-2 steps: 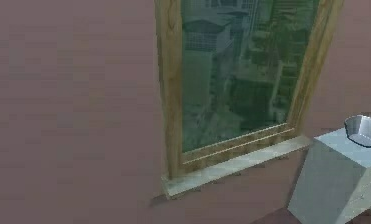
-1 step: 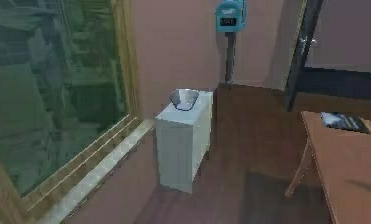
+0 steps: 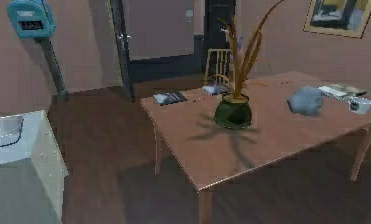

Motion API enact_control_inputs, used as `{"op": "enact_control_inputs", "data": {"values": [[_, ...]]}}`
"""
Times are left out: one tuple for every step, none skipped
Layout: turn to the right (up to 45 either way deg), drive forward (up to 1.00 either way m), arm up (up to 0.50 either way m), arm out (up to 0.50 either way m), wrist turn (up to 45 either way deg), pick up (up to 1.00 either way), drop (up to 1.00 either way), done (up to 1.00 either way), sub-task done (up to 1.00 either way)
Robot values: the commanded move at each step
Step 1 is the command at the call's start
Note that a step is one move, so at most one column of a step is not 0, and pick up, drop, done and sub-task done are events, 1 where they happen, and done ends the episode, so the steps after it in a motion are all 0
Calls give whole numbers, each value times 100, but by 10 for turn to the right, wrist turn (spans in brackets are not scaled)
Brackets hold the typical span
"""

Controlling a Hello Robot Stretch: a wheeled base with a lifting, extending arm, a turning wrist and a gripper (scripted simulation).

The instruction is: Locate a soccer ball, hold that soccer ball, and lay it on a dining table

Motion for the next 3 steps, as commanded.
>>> {"op": "enact_control_inputs", "data": {"values": [[450, 0, 0, 0, 0, 0, 0, 0, 0], [90, 0, 0, 0, 0, 0, 0, 0, 0], [0, 0, 50, 0, 0, 0, 0, 0, 0]]}}
